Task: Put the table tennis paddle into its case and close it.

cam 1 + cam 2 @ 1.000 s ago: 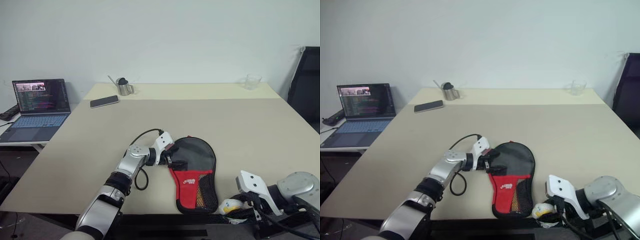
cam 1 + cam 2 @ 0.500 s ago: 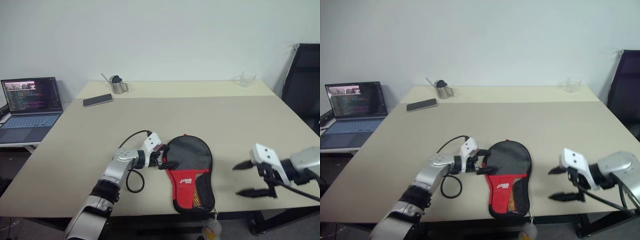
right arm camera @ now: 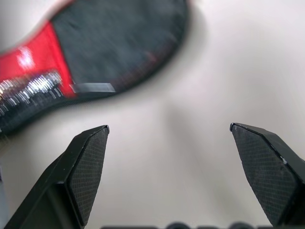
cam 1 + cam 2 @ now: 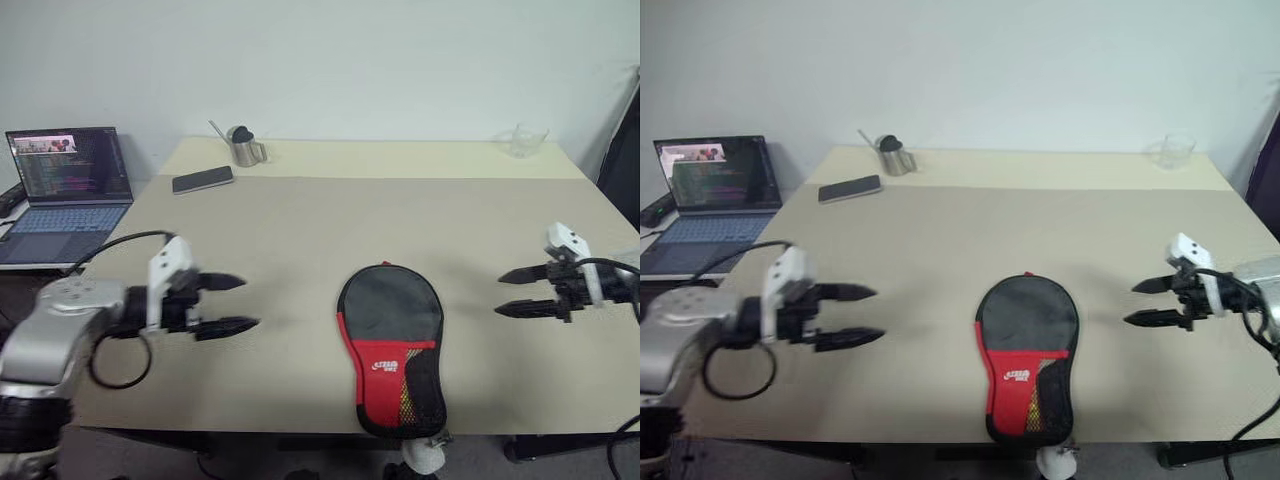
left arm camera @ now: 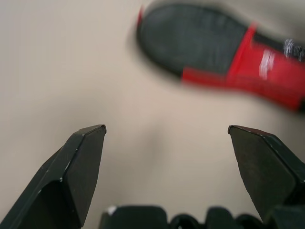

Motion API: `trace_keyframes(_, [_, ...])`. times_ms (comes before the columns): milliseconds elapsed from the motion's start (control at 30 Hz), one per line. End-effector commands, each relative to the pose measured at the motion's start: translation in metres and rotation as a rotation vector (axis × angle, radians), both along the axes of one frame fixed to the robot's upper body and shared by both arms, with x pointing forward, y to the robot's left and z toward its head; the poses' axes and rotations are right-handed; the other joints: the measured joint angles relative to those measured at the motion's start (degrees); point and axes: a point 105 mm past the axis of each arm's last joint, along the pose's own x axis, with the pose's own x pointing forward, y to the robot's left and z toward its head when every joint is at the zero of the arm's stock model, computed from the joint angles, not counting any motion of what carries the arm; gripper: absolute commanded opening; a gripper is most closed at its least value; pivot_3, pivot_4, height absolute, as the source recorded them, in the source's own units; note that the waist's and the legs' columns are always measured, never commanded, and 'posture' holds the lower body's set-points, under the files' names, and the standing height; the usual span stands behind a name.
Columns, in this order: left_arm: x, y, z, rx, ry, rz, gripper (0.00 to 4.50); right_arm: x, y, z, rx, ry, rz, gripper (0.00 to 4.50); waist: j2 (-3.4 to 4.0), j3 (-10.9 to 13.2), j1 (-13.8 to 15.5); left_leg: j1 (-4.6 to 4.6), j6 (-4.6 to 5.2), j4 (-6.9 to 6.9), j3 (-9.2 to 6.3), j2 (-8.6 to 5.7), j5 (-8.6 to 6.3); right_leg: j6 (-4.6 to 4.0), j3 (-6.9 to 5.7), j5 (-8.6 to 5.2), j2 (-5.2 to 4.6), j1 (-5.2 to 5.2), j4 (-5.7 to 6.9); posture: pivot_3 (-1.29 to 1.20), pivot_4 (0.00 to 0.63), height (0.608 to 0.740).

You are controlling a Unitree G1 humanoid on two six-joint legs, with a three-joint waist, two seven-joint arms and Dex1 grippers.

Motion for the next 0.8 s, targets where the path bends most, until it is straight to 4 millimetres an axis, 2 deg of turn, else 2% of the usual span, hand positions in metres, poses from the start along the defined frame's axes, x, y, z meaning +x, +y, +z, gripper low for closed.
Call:
trace_keyframes(33, [-0.010,0.027,0.035,0.024,-0.090,0.038,4.50,-0.014,-0.007,0.034,-0.014,-0.086,0.034,4.48,0.05,0.03,-0.06,0.01,0.00,0.01,-0.02,0.03,0.00,-0.01,-0.04,-0.01,0.02,0.01,0.04,0.00,0.150,0.740])
trace_keyframes(133, [-0.016,0.053,0.040,0.054,-0.082,0.086,4.50,-0.026,-0.014,0.043,-0.043,-0.090,0.026,4.48,0.06,0.03,-0.14,0.09,0.00,0.04,0.02,0.06,0.00,-0.02,-0.04,-0.01,0.05,0.09,0.08,0.00,0.150,0.740])
trace_keyframes(200, [-0.018,0.064,0.034,0.083,-0.067,0.121,4.50,-0.033,-0.011,0.053,-0.012,-0.109,0.044,4.48,0.07,0.03,-0.36,0.26,0.02,0.04,0.07,0.04,-0.01,-0.01,-0.02,-0.01,0.05,0.26,0.06,0.00,0.150,0.740])
trace_keyframes(333, [-0.019,0.070,0.031,0.074,-0.053,0.143,4.50,-0.037,0.006,0.064,0.049,-0.171,0.085,4.48,0.10,0.05,-0.78,0.46,0.06,0.06,0.09,0.08,-0.03,0.00,0.02,-0.01,0.05,0.44,0.10,0.00,0.150,0.740])
trace_keyframes(567, [-0.009,0.079,0.040,0.129,-0.089,0.169,4.50,-0.034,0.041,0.063,0.093,-0.300,0.150,4.48,0.07,0.03,-0.79,0.71,0.06,0.08,0.15,0.12,-0.03,0.01,0.06,-0.01,0.10,0.57,0.27,0.00,0.150,0.740])
trace_keyframes(800, [-0.017,0.094,0.040,0.174,-0.080,0.224,4.50,-0.032,0.043,0.060,0.117,-0.331,0.117,4.48,0.07,0.03,-0.81,0.75,0.06,0.09,0.27,0.10,-0.03,0.00,0.11,-0.01,0.10,0.51,0.39,0.00,0.150,0.740])
